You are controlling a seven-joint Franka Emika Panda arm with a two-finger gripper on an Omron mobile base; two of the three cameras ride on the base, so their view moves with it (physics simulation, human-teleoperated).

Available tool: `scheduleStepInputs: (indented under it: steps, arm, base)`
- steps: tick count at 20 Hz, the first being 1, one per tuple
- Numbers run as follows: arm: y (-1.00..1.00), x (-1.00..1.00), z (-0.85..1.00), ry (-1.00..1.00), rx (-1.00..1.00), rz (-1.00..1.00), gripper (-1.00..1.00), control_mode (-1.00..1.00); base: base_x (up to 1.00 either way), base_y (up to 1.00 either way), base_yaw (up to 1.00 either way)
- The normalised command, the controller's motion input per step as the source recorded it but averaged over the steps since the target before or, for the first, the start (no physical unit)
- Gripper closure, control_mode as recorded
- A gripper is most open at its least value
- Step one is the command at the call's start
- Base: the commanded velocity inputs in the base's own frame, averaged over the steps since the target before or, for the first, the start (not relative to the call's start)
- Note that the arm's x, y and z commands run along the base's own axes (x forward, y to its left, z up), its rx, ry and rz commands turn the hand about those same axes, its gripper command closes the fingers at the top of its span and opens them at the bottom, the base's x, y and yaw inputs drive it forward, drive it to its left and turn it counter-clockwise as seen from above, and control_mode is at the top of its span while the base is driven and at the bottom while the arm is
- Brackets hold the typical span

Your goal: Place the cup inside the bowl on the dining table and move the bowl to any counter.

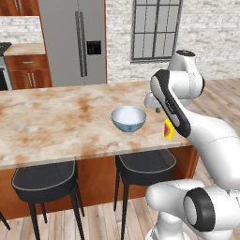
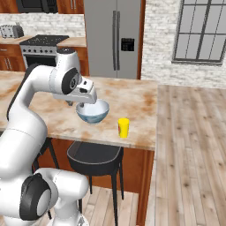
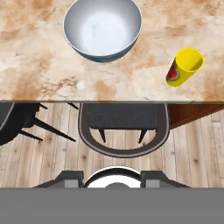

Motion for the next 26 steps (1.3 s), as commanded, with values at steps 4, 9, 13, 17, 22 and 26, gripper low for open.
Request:
scheduleStepInputs:
  steps: [4,9,13,17,22,26]
  arm:
    - [0.00,0.00,0.00,0.02,0.00,0.00,-1.00,-1.00]
    - [0.00,-0.01,0.00,0.01,0.00,-0.01,-1.00,-1.00]
    - [-0.20,0.00,-0.06,0.04,0.00,-0.04,-1.00,-1.00]
    - [-0.43,0.00,-0.08,0.05,0.00,-0.04,-1.00,-1.00]
    - [-0.49,0.01,-0.06,0.00,0.00,-0.03,-1.00,-1.00]
    - [-0.49,0.00,0.00,0.00,0.00,-0.01,-1.00,-1.00]
  base:
    - [0.00,0.00,0.00]
    - [0.00,0.00,0.00]
    - [0.00,0.00,0.00]
    - [0.00,0.00,0.00]
    - [0.00,0.00,0.00]
    - [0.00,0.00,0.00]
